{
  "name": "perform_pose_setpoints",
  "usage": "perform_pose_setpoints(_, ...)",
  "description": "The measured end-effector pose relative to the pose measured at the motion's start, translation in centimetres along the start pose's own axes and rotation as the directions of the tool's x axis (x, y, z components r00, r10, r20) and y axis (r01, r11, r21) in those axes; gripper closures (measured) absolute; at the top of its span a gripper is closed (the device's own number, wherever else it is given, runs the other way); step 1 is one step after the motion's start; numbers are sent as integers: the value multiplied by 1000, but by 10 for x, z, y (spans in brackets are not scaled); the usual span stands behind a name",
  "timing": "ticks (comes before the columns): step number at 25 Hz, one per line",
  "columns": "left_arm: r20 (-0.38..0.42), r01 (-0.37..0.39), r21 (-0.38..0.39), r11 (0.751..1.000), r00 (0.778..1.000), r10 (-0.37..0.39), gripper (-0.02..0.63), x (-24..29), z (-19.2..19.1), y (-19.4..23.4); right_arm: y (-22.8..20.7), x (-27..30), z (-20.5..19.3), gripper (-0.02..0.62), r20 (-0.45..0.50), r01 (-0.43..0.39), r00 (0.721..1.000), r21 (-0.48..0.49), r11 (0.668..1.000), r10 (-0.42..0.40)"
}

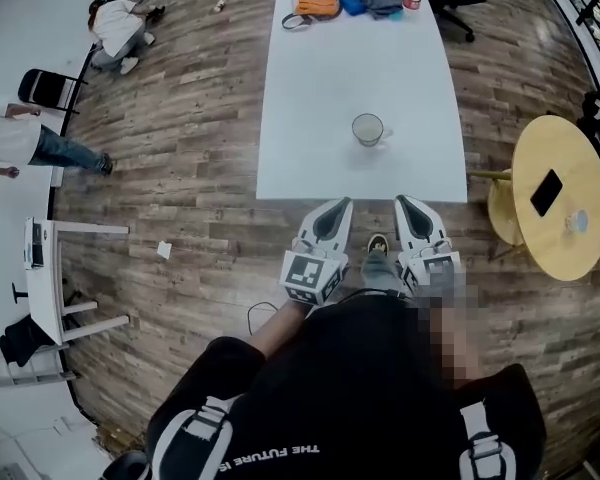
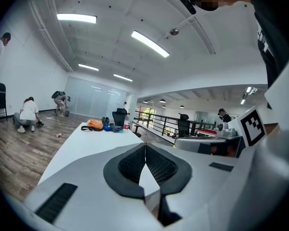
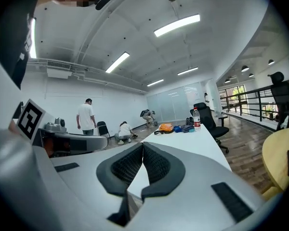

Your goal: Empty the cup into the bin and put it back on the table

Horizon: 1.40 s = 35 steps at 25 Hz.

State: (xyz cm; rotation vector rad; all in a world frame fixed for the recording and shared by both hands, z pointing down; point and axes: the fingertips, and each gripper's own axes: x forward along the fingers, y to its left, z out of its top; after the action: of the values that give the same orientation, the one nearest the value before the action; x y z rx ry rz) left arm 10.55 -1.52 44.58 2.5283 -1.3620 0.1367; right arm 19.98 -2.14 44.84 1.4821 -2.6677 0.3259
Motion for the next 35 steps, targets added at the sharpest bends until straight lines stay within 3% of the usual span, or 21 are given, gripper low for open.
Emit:
perform_pose_setpoints(6, -24, -28, 29, 999, 999, 28, 584, 81, 20, 29, -65, 56, 11, 580, -22, -20, 1000, -34, 999, 20)
perform_pose_setpoints(11, -45, -27, 18, 999, 999, 28, 584, 113, 24, 49, -89, 90, 6, 580, -85, -14, 996, -28, 1000, 12)
perform_pose_setpoints(15, -70, -5, 21, 1000, 998, 6, 584, 128, 12, 69, -92, 112, -1, 580, -129, 1, 992, -42, 999, -6)
perform_pose_setpoints(22, -187, 71, 34, 997, 980, -64, 582, 157, -31, 102, -108, 142, -34, 578, -235, 28, 971, -90, 996, -49)
perform_pose_setpoints(23, -198, 96, 25, 995, 976, -89, 556, 162, -37, 102, -112, 146, -40, 578, -252, 31, 966, -95, 995, -54)
perform_pose_setpoints(25, -218, 144, 13, 990, 966, -137, 363, 172, -50, 102, -122, 156, -55, 576, -285, 43, 956, -105, 994, -71)
perform_pose_setpoints(26, -227, 163, 15, 987, 961, -155, 307, 177, -57, 103, -127, 162, -63, 564, -301, 46, 950, -106, 993, -76)
perform_pose_setpoints(28, -242, 199, 35, 979, 952, -185, 277, 187, -72, 104, -134, 172, -82, 449, -336, 43, 939, -106, 993, -77)
perform_pose_setpoints(35, -259, 296, 108, 949, 930, -260, 250, 219, -105, 108, -152, 203, -122, 437, -389, 31, 917, -136, 990, -82)
